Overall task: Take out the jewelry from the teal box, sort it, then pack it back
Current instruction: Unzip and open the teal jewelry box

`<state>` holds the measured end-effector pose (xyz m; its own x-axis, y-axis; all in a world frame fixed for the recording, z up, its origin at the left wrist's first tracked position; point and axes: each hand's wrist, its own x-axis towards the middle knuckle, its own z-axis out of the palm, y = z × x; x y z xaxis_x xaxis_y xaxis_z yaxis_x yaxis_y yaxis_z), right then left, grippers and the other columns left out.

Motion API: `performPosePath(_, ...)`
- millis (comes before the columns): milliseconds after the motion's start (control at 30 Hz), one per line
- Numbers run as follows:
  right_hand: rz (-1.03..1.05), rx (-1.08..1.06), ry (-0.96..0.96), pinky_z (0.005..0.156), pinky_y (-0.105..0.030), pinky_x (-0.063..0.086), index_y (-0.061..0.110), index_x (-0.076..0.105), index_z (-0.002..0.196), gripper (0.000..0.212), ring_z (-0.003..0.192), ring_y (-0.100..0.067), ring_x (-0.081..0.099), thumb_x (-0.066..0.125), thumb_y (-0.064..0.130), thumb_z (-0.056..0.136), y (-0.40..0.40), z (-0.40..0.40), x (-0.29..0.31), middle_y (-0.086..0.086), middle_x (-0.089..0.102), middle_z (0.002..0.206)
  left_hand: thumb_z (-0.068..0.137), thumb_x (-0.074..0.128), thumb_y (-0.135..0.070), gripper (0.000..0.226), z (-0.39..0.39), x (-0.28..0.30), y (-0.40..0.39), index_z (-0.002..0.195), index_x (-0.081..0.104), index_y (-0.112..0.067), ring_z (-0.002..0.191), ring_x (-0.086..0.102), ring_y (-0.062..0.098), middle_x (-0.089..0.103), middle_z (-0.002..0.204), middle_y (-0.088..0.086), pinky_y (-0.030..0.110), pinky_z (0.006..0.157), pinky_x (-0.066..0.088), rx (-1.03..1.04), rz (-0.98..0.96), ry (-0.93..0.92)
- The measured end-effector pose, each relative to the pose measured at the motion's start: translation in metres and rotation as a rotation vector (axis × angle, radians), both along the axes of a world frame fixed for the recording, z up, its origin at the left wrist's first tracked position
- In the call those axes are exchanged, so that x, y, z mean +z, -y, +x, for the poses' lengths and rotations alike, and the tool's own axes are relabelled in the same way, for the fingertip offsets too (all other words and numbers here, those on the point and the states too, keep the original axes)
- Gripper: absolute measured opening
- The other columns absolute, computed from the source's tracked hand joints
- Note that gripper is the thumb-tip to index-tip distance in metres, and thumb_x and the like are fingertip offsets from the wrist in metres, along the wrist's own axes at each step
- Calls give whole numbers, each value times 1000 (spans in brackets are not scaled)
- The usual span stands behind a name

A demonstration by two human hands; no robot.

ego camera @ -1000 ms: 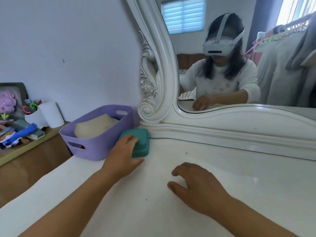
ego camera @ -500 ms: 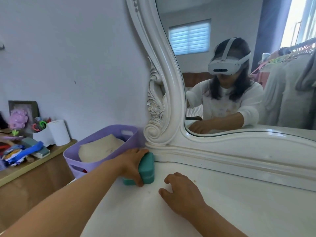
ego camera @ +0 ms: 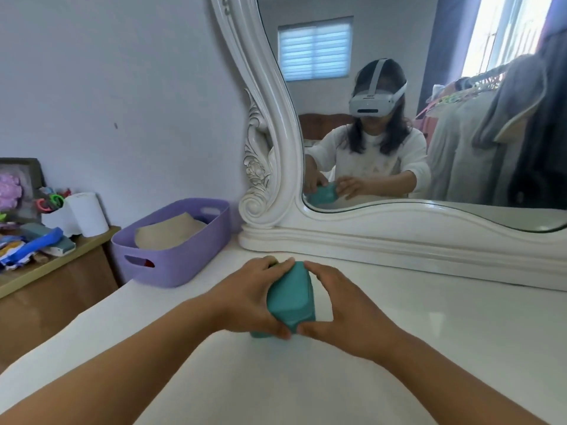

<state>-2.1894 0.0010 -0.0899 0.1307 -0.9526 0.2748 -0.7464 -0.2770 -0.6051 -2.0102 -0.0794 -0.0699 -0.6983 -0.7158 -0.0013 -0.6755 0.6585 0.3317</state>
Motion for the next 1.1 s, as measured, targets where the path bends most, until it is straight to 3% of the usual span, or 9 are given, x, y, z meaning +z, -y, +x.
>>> performPosePath(67, 21, 4, 16, 95, -5, 26, 43, 22, 137, 90, 121, 15, 31, 75, 50, 65, -31, -14, -3, 31, 31, 136, 57, 78, -55, 108, -10, 1, -30, 141, 12, -37, 114, 34, 8, 33, 129, -14, 27, 101, 39, -70, 1, 4)
performPosePath(167, 82, -17, 89, 102, -11, 31, 46, 25, 135, 90, 124, 15, 32, 77, 51, 61, -80, -35, -10, 35, 34, 136, 57, 76, -57, 109, -29, -4, -73, 142, 13, -35, 116, 32, 6, 31, 132, -14, 27, 102, 37, -140, 1, -11)
performPosePath(300, 155, -61, 209, 103, -13, 33, 52, 31, 126, 84, 123, 16, 35, 81, 37, 61, -140, -58, -20, 42, 39, 127, 57, 76, -57, 111, -62, -20, -121, 144, 12, -32, 123, 28, 5, 29, 136, -14, 29, 107, 33, -198, 33, -48)
performPosePath(567, 169, -188, 357, 100, -14, 40, 44, 34, 131, 91, 123, 9, 44, 83, 29, 56, -204, -92, -43, 33, 47, 129, 61, 77, -51, 97, -107, -42, -174, 141, 25, -34, 131, 16, 2, 21, 144, -14, 20, 109, 17, -247, 41, -188)
performPosePath(733, 253, -195, 380, 92, -14, 45, 55, 23, 132, 101, 112, 12, 48, 82, 41, 51, -206, -99, -41, 32, 40, 129, 54, 77, -56, 96, -99, -53, -166, 135, 26, -49, 135, 9, -8, 6, 147, -31, 21, 111, 20, -194, 275, -314)
performPosePath(800, 284, -188, 492, 85, -11, 46, 54, 26, 132, 85, 105, 12, 53, 72, 57, 60, -200, -99, -32, 28, 45, 126, 49, 78, -56, 100, -92, -57, -163, 132, 21, -55, 134, 13, -11, 7, 147, -31, 18, 108, 23, -169, 348, -354)
performPosePath(867, 268, -228, 555, 85, -11, 44, 46, 38, 130, 59, 105, 10, 54, 46, 69, 76, -188, -100, -25, 26, 51, 123, 50, 83, -47, 104, -90, -61, -162, 131, 19, -54, 128, 22, -15, 18, 143, -30, 13, 106, 27, -174, 361, -357)
performPosePath(1000, 307, -212, 546, 89, -18, 43, 36, 63, 107, 46, 99, 7, 59, 32, 61, 83, -164, -98, -20, 19, 66, 108, 54, 86, -36, 104, -88, -62, -157, 134, 22, -51, 122, 30, -18, 28, 135, -35, 8, 99, 30, -198, 381, -347)
performPosePath(1100, 307, -199, 575, 94, -30, 47, 26, 68, 99, 39, 100, -8, 62, 31, 39, 96, -160, -101, -23, 8, 70, 103, 56, 86, -32, 102, -83, -60, -149, 134, 24, -54, 123, 31, -17, 30, 134, -38, 9, 101, 31, -229, 444, -329)
